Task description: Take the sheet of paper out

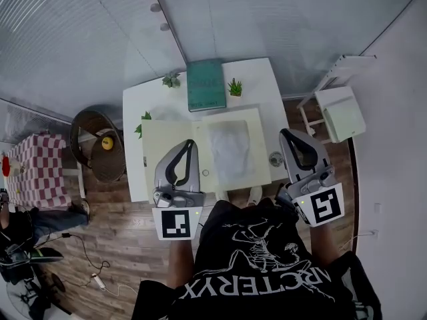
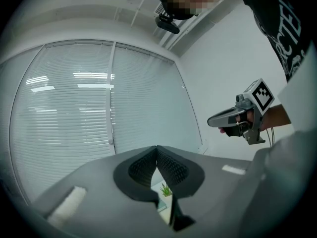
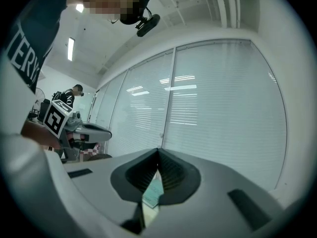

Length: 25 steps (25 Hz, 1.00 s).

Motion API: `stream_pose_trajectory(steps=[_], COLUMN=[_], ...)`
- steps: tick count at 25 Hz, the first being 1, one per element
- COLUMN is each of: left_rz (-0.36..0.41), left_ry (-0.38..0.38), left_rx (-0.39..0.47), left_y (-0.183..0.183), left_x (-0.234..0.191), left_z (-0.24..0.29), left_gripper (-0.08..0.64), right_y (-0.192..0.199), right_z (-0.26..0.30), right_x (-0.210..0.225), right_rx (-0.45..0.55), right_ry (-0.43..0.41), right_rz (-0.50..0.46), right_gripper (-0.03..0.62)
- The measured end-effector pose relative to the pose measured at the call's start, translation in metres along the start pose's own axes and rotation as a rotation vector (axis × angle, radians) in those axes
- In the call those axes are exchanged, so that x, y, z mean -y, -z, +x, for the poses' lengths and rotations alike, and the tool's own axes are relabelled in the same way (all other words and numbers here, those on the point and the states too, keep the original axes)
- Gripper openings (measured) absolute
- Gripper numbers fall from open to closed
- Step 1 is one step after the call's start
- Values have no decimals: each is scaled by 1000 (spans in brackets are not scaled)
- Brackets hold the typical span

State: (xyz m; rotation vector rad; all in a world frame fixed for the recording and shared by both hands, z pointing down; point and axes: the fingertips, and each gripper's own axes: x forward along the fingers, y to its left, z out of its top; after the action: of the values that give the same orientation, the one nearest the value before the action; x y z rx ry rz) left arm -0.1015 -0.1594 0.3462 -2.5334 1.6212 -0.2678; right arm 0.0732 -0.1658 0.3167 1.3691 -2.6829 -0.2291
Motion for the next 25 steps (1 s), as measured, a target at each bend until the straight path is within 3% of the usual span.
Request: stream_pose_trajectory(steps=[3, 4, 6, 7, 9, 11, 14, 18, 22, 25], left_rz=[-152, -235, -437, -536, -706, -830, -937, -1097, -1241, -1273], left_ry=[40, 72, 150, 192, 260, 309, 320, 304, 335, 386], left_rx=[-91, -117, -204, -262, -385, -512, -637, -705, -737, -740], left_y=[45, 67, 122, 152, 215, 272, 329, 375, 399, 401], left_x=[-5, -8, -11, -10, -6, 2, 13, 23, 43, 64], left_z=[12, 18, 27, 31, 36, 34, 27, 27, 33, 45], left_gripper=[14, 24, 140, 164, 181, 202, 216, 216, 215, 210], right_y=[1, 1, 1, 1, 1, 1, -1, -2, 0, 3], right_z=[1, 1, 1, 0, -2, -5, -10, -18, -25, -31], right_x=[2, 2, 2, 2, 4, 5, 9, 15, 15, 16], right_rx=[-5, -5, -3, -3, -4, -5, -9, -20, -45, -60], right_ry=[1, 3, 6, 8, 15, 25, 48, 87, 108, 122], right_rz=[2, 2, 0, -1, -2, 0, -2, -26, -60, -58], right_gripper=[12, 12, 12, 11, 12, 12, 11, 12, 12, 12])
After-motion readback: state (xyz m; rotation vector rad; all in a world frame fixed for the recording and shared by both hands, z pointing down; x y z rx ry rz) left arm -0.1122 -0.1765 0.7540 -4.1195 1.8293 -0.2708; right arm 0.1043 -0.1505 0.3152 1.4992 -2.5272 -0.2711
